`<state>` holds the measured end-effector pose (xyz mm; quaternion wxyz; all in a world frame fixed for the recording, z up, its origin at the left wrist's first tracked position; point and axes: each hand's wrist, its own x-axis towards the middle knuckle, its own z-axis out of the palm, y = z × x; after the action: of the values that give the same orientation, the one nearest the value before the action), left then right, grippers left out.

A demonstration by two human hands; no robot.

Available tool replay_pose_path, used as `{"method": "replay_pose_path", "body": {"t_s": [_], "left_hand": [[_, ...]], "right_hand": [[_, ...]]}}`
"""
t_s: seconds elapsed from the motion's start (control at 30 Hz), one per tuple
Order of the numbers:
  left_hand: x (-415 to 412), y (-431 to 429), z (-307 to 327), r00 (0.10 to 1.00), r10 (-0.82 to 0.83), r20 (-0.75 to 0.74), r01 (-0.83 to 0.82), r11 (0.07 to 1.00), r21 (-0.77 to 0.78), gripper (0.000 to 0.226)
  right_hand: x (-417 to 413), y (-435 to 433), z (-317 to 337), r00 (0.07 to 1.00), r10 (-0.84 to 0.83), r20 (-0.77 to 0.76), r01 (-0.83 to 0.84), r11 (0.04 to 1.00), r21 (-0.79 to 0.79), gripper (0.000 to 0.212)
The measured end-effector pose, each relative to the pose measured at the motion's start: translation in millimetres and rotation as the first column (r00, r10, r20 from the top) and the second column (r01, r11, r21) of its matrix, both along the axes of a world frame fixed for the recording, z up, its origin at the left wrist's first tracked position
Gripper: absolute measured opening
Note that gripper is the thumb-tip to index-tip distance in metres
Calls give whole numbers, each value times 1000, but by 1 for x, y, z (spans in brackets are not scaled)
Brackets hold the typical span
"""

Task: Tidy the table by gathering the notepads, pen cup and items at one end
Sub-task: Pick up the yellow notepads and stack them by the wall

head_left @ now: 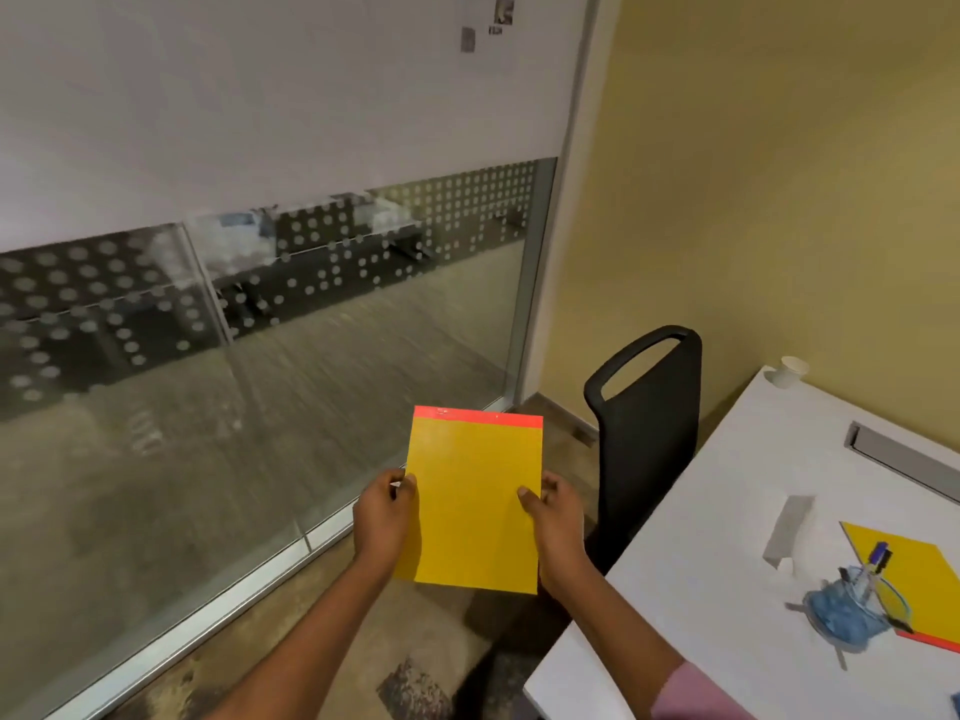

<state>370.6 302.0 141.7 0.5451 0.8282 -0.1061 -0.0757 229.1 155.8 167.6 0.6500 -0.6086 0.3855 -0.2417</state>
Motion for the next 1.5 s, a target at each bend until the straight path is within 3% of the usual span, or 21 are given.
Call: {"method": "replay_pose_path", "body": {"t_s": [0.27, 0.4, 0.6, 0.93, 1.23, 1.5], "left_hand": [[125, -44, 7, 995, -88, 48, 87, 996, 15, 22], [196, -95, 6, 982, -161, 95, 157, 986, 47, 26], [290, -171, 24, 927, -329, 177, 315, 943, 106, 33], [383, -341, 55, 817, -539, 206, 538, 840, 69, 39], [436, -540, 66, 633, -742, 220, 746, 661, 83, 42], [403, -689, 81, 408, -884, 228, 892, 439, 109, 44]], "right_hand": [[117, -42, 1, 999, -4, 54, 3, 1000, 18, 31], [180, -85, -5, 992, 1, 123, -7, 999, 46, 24], [260, -147, 6, 990, -81, 118, 83, 996, -13, 33], [338, -281, 22, 957, -270, 104, 275, 961, -35, 44], [375, -412, 35, 863, -481, 153, 487, 873, 3, 48], [347, -500, 46, 719, -678, 154, 686, 727, 0, 64]]}}
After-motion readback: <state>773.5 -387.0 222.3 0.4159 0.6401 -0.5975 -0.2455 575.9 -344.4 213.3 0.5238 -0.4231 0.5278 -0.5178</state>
